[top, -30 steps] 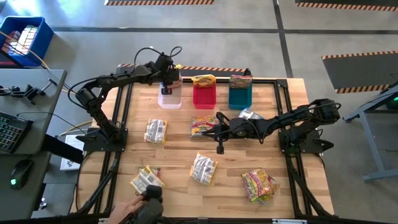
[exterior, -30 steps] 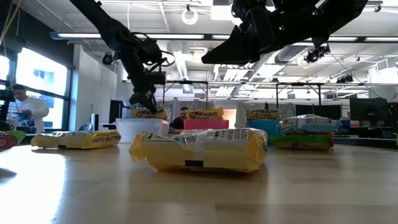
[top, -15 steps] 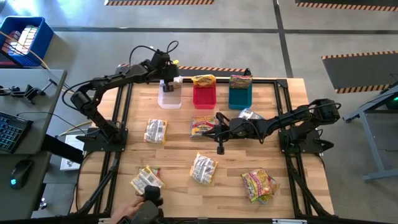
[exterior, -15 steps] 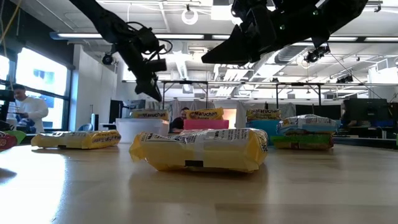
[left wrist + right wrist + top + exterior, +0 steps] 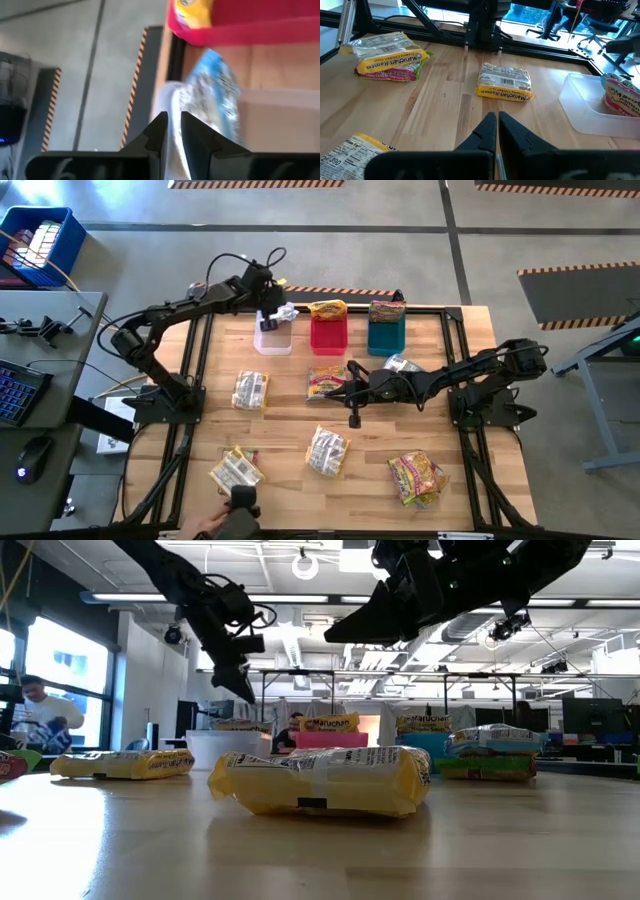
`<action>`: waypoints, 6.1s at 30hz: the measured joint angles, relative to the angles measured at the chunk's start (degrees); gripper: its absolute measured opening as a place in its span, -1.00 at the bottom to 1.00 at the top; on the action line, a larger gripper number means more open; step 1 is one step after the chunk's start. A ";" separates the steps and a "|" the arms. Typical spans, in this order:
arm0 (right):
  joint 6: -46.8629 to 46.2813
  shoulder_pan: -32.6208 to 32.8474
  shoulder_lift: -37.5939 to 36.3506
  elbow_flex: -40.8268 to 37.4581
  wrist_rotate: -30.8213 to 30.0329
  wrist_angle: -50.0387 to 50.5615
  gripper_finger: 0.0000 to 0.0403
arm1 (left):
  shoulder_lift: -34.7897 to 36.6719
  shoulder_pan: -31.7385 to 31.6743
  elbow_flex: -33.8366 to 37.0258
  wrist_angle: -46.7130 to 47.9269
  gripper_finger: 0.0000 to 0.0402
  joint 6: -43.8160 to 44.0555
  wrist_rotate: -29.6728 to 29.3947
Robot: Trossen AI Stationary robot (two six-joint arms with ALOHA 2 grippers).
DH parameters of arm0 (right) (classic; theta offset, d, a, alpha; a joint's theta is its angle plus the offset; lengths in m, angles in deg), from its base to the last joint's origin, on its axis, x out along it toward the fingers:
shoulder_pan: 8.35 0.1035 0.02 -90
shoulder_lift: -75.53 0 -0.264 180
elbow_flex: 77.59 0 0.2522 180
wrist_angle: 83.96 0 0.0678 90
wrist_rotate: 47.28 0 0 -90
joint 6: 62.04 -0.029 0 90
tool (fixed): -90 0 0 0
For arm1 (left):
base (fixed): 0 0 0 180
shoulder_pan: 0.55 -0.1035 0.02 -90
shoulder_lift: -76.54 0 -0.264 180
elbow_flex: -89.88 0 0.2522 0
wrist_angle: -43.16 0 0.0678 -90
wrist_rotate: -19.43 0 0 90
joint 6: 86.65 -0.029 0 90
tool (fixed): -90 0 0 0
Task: Sort Maruchan noodles
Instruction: Put the blue noodle pack into the transparent bin, then put the yellow noodle pack into the red bin
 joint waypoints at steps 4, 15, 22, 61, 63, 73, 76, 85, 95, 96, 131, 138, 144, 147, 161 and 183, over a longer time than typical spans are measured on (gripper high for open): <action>0.12 0.00 0.00 0.00 0.00 -0.05 -0.99 | 0.10 3.03 0.07 4.87 -0.79 2.27 -4.03; 0.07 0.00 -0.02 -0.02 0.00 -0.28 -0.99 | -4.14 5.90 0.04 11.16 -0.80 6.87 -4.95; 0.07 0.00 -0.02 -0.01 -0.01 -0.25 -0.99 | -7.11 3.82 0.06 3.95 -0.94 7.02 -16.37; -0.39 0.01 -0.02 0.00 -0.02 2.29 -0.99 | -3.69 -0.33 0.00 -0.75 -1.00 11.68 3.66; -0.39 0.02 -0.02 0.00 -0.02 2.36 -0.99 | -4.66 -0.39 0.00 -2.42 -1.00 12.07 3.62; 3.19 -0.02 -0.02 -0.02 -1.75 4.12 -0.99 | -7.40 -1.15 0.00 -10.54 -1.00 14.54 3.38; 5.26 -0.19 -0.02 -0.02 -2.67 4.13 -0.99 | -6.50 -0.63 0.08 -11.14 -1.00 14.51 3.36; 6.66 -1.21 3.05 -0.11 0.01 -0.45 -1.00 | 4.99 3.59 14.71 -31.62 -1.00 16.97 7.86; 9.08 -2.56 15.71 -0.13 3.37 -20.53 -1.00 | 21.07 16.37 32.42 -38.10 -1.00 25.73 7.51; 9.04 -2.56 16.16 -0.13 3.37 -21.54 -1.00 | 21.89 18.04 34.21 -40.37 -1.00 26.64 7.49; 8.69 0.90 16.31 -0.13 2.60 -17.03 -1.00 | 22.76 73.91 30.95 -10.15 -1.00 68.11 -29.91; 9.06 0.90 16.28 -0.13 2.60 -16.86 -1.00 | 17.99 79.96 16.98 15.65 -1.00 90.87 -21.71; 9.09 0.90 16.28 -0.13 2.60 -16.16 -1.00 | 5.48 83.89 4.81 31.38 -0.91 100.78 -17.49; 9.87 0.90 16.28 -0.13 2.60 -15.21 -1.00 | -1.64 85.02 -2.13 38.24 -0.81 104.35 -14.34; 10.58 0.90 16.26 -0.13 2.60 -13.31 -1.00 | -23.50 87.19 -28.28 56.00 -0.20 110.19 -2.66; 10.58 0.90 16.26 -0.13 2.58 -12.85 -1.00 | -24.34 90.53 -26.42 53.92 -0.07 123.96 -0.80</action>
